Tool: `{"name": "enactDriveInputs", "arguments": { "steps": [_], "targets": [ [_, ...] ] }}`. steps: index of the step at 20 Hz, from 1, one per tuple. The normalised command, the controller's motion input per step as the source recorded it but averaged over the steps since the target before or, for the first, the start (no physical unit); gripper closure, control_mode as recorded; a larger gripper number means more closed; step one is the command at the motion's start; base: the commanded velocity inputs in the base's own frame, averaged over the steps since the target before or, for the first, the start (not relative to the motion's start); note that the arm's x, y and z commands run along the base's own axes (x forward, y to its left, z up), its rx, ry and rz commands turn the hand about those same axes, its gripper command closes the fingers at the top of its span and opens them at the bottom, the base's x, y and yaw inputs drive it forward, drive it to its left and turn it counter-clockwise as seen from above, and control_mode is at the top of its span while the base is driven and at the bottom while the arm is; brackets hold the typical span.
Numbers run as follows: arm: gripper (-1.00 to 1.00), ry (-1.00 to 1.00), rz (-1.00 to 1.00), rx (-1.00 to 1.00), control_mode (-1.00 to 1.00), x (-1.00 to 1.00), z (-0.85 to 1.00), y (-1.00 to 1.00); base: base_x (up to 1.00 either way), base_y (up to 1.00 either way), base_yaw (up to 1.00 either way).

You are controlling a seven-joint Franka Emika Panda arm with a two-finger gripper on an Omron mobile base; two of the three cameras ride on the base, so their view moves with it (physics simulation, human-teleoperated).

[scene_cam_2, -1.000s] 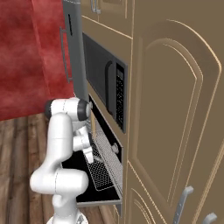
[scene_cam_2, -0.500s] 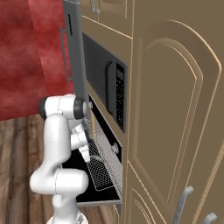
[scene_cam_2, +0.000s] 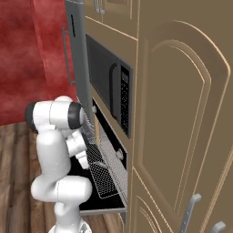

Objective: Place the fish on the bottom rack of the oven, and slide the tray back inside. Close the oven door.

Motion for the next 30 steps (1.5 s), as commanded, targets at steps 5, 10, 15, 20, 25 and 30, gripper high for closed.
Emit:
{"name": "enactDriveInputs", "arguments": {
  "steps": [5, 10, 15, 20, 25, 30],
  "targets": [
    [-1.0, -0.02, 0.0, 0.0, -1.0, -0.89, 0.56, 0.38, 0.0, 0.0, 0.0],
    [-1.0, 0.0, 0.0, 0.0, -1.0, -0.55, 0.72, 0.42, 0.0, 0.0, 0.0],
    [-1.0, -0.01, 0.0, 0.0, -1.0, -0.11, 0.33, 0.08, 0.0, 0.0, 0.0],
    [-1.0, -0.01, 0.01, 0.0, -1.0, 0.13, -0.14, -0.02, 0.0, 0.0, 0.0],
    [-1.0, 0.06, 0.08, 0.0, -1.0, 0.58, -0.7, 0.06, 0.0, 0.0, 0.0],
    [-1.0, 0.04, 0.12, 0.0, -1.0, 0.81, -0.68, 0.03, 0.0, 0.0, 0.0]
  ]
}}
